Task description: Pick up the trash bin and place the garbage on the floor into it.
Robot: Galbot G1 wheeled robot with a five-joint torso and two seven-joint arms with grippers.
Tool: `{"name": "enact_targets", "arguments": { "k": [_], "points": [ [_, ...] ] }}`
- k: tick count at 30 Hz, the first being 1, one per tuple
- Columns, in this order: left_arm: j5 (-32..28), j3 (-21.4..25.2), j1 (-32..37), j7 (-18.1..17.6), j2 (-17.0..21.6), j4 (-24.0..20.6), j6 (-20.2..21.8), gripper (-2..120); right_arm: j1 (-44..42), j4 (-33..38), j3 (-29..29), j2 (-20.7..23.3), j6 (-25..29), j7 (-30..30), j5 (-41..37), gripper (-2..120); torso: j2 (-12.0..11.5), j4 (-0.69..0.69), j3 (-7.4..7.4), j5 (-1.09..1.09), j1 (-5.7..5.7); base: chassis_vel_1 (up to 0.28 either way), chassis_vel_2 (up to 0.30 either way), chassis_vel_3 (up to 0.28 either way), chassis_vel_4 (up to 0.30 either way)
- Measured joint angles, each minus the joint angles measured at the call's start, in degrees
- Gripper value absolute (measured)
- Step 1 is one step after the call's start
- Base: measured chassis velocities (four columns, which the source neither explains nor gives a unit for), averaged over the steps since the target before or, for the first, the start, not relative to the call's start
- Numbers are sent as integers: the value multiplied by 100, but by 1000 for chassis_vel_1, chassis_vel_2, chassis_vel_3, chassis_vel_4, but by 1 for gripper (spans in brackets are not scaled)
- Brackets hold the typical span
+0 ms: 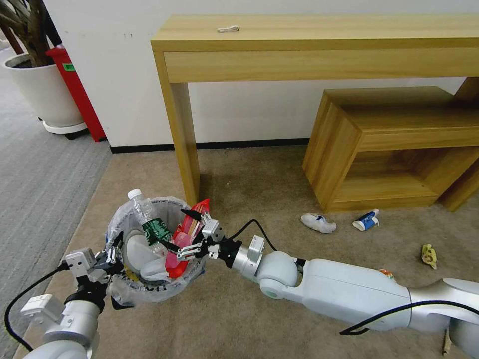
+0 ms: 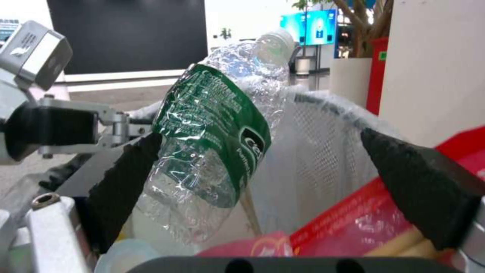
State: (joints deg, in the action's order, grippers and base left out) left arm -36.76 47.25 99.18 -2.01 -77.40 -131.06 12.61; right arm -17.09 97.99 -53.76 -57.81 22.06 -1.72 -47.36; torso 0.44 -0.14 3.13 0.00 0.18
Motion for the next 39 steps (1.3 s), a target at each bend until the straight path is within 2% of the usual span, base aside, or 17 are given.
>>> {"name": "enact_targets", "arguments": {
  "k": [16, 29, 39],
  "points": [
    [-298, 66, -205, -116, 134, 83, 83, 3, 197, 78, -331, 22, -66, -93, -52, 98, 0, 0, 0, 0, 0, 0, 0, 0, 0],
    [-307, -5, -116, -134, 55, -119, 120, 3, 142, 15, -523, 117, -155, -179, 124, 98, 0, 0, 0, 0, 0, 0, 0, 0, 0],
    [-310, 1, -73, -132, 71, -113, 159, 3, 271, 110, -786, 190, -532, -511, 288, 97, 0, 0, 0, 0, 0, 0, 0, 0, 0]
  ]
}}
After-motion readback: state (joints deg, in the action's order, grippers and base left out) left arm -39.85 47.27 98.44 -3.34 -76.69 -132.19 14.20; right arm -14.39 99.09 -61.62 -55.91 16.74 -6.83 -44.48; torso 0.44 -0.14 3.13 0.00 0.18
